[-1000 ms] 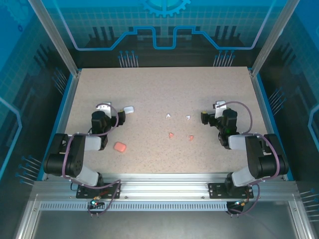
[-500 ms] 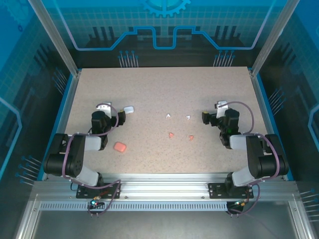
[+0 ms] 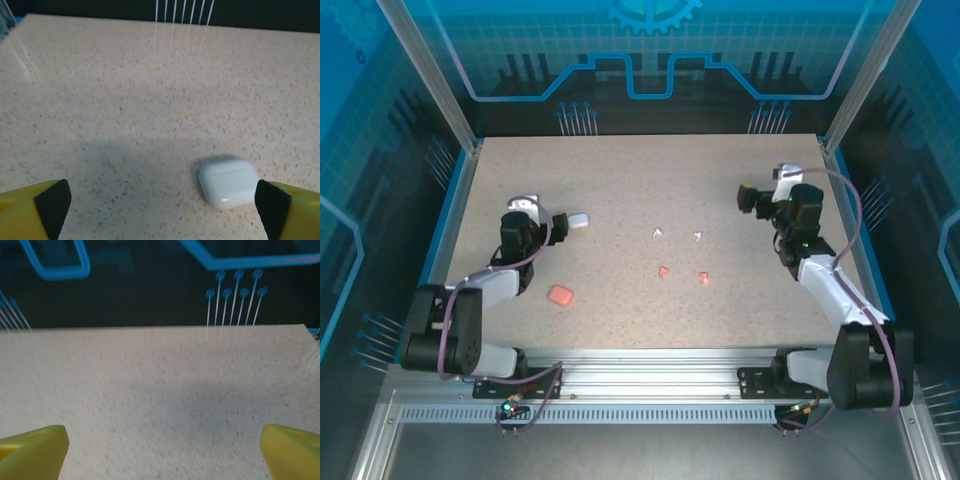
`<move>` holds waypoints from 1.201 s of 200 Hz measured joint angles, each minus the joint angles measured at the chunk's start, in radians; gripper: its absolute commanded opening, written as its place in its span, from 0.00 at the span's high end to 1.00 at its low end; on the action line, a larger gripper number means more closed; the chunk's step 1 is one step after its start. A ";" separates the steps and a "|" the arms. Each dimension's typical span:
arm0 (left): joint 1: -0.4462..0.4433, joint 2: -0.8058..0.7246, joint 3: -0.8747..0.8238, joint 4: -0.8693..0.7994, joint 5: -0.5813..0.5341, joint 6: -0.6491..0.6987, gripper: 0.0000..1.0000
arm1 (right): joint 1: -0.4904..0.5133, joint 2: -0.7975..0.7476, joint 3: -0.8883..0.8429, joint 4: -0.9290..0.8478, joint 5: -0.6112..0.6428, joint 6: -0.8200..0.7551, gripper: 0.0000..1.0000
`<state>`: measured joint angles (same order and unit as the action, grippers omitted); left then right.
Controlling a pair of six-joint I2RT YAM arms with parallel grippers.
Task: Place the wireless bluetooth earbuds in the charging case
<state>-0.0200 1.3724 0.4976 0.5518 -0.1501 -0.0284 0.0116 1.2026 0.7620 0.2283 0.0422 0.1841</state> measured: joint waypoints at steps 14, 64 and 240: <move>-0.010 -0.079 0.022 -0.073 -0.017 -0.036 0.01 | -0.018 -0.019 0.055 -0.056 -0.009 0.069 0.00; -0.040 -0.269 0.214 -0.502 -0.020 -0.381 0.01 | -0.118 0.107 0.248 -0.378 -0.129 0.278 0.00; -0.311 -0.313 0.016 -1.033 -0.101 -0.915 0.01 | 0.625 0.171 0.349 -0.770 -0.059 0.486 0.00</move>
<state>-0.3305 1.0592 0.5137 -0.4808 -0.2512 -0.9432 0.6369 1.3739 1.1114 -0.5415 -0.0166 0.6704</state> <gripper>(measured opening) 0.987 0.999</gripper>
